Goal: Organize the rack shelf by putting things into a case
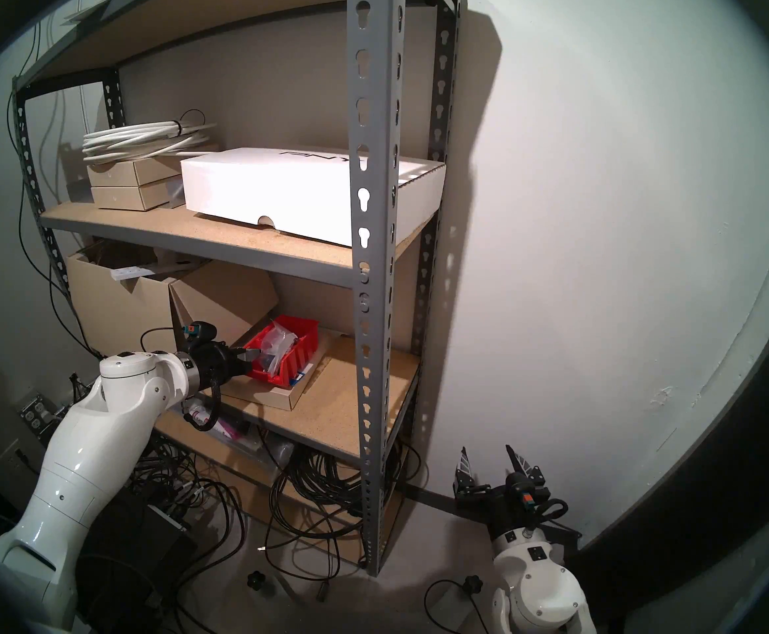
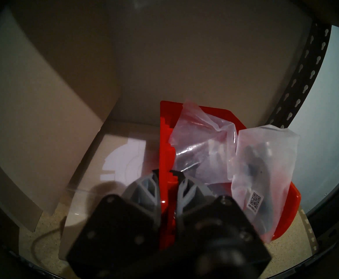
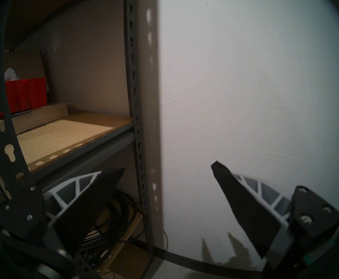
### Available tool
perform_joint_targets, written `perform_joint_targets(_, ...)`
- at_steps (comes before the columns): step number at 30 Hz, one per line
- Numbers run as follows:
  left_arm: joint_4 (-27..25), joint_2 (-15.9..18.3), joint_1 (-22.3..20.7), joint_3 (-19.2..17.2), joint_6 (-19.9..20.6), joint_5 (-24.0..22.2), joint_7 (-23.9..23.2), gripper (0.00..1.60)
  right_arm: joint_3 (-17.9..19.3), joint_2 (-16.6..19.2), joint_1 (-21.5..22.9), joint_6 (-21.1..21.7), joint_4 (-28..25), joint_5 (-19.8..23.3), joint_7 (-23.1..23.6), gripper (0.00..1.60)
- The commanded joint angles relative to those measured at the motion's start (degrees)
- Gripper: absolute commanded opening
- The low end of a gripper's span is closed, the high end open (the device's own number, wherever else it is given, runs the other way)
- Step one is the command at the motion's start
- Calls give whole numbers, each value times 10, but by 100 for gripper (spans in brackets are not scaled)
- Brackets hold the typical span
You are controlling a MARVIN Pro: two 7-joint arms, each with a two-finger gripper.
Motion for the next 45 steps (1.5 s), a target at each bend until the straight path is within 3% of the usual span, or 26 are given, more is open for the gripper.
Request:
perform_joint_targets(1, -7, 1, -18, -7, -11, 0, -7, 38, 0, 0, 1, -2, -12, 0, 0, 160)
perform_joint_targets(2, -10, 2, -17, -8, -10, 0, -8, 55, 0, 0, 1, -2, -12, 0, 0, 160)
perform_joint_targets(7, -15, 2, -16, -13, -9, 0, -9, 63, 0, 0, 1, -2, -12, 0, 0, 160)
perform_joint_targets(8, -15, 2, -16, -14, -9, 0, -9, 74, 0, 0, 1, -2, -12, 0, 0, 160)
perform_joint_targets(11, -17, 2, -14, -17, -9, -3, -11, 80, 0, 0, 1, -2, -12, 0, 0, 160)
perform_joint_targets(14, -18, 2, -13, -19, -8, -4, -11, 107, 0, 0, 1, -1, -12, 0, 0, 160)
perform_joint_targets(18, -22, 2, -10, -23, -12, -5, -11, 118, 0, 0, 1, -1, -12, 0, 0, 160)
perform_joint_targets(26, -85, 3, 30, -54, -25, -21, -14, 120, 0, 0, 1, -2, -11, 0, 0, 160)
perform_joint_targets(29, -108, -3, 63, -60, -43, -21, -11, 114, 0, 0, 1, -2, -11, 0, 0, 160)
perform_joint_targets(33, -142, -13, 98, -61, -47, -24, 1, 122, 0, 0, 1, -2, -11, 0, 0, 160)
perform_joint_targets(45, -239, -19, 196, -81, -109, 15, 49, 120, 0, 0, 2, -2, -9, 0, 0, 160)
